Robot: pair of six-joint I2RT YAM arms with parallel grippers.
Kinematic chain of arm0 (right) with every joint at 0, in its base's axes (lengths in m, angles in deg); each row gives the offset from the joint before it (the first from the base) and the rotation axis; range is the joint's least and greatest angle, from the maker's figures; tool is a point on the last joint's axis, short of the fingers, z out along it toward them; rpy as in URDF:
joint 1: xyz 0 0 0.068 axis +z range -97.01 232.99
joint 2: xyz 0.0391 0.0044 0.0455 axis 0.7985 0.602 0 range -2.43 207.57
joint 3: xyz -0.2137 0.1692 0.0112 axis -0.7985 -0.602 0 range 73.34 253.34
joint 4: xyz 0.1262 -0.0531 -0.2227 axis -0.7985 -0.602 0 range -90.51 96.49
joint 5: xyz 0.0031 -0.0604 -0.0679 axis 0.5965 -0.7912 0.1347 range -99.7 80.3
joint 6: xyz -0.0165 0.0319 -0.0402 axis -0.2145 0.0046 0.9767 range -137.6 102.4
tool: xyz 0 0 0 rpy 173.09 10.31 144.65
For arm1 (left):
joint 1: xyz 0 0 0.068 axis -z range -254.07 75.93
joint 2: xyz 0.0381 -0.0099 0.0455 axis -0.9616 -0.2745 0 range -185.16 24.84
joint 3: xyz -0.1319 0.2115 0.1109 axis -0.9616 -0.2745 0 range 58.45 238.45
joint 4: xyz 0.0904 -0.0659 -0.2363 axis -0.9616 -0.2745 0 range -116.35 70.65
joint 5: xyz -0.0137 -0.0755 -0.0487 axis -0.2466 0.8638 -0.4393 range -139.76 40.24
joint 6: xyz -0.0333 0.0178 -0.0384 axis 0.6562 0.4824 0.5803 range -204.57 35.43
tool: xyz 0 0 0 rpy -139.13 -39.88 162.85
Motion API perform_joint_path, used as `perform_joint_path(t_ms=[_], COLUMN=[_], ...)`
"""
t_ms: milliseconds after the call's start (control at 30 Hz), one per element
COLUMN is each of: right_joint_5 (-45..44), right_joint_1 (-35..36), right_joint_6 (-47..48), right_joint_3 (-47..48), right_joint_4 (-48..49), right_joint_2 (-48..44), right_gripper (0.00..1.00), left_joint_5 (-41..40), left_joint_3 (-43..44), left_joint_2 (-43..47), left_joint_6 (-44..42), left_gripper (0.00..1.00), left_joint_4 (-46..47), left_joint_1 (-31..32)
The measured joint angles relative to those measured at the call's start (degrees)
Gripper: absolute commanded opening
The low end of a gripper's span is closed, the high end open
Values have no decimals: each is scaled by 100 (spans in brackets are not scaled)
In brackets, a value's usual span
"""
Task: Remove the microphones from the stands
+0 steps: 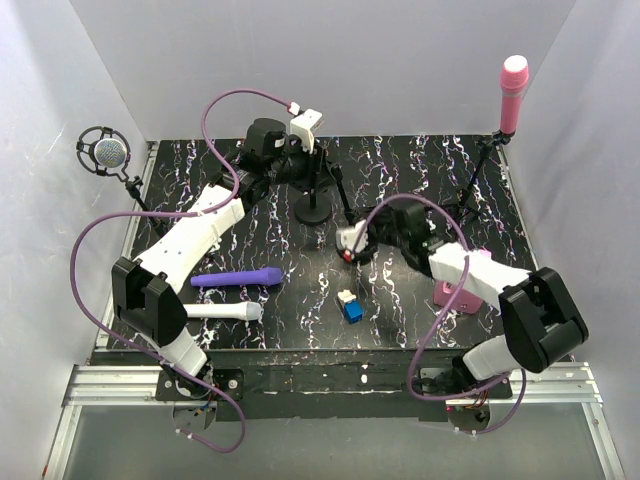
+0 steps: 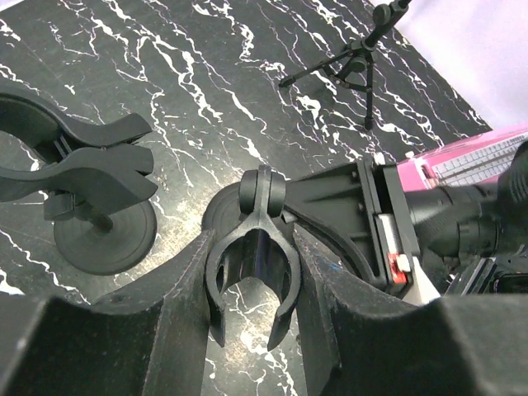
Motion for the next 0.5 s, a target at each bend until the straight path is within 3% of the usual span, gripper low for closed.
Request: perform_joint_path(t_ms=[67, 133, 167, 200, 333, 500], right_joint_5=[7, 28, 26, 22, 216, 264], right_joint_1=[61, 57, 52, 48, 114, 157], right_joint_6=[780, 1469, 1694, 1926, 2225, 2081], right_joint_3=[-911, -1521, -1672, -1801, -2164, -2494], right_joint_4=[1523, 3025, 3530, 4009, 4369, 3926], right_joint_2=[-138, 50, 181, 326, 424, -160], right_gripper=[1, 17, 52, 68, 81, 84], left_joint_5=[0, -13, -24, -39, -24, 52], left_joint_3=[0, 0, 0, 0, 0, 2], left_joint_2=[-4, -7, -7, -9, -11, -15], left_joint_6=[4, 2, 2, 0, -4, -90], left_gripper=[0, 0, 0, 0, 0, 0], left_joint_4=[-42, -70, -85, -92, -94, -92], left_joint_1=[-4, -4, -9, -15, -17, -15])
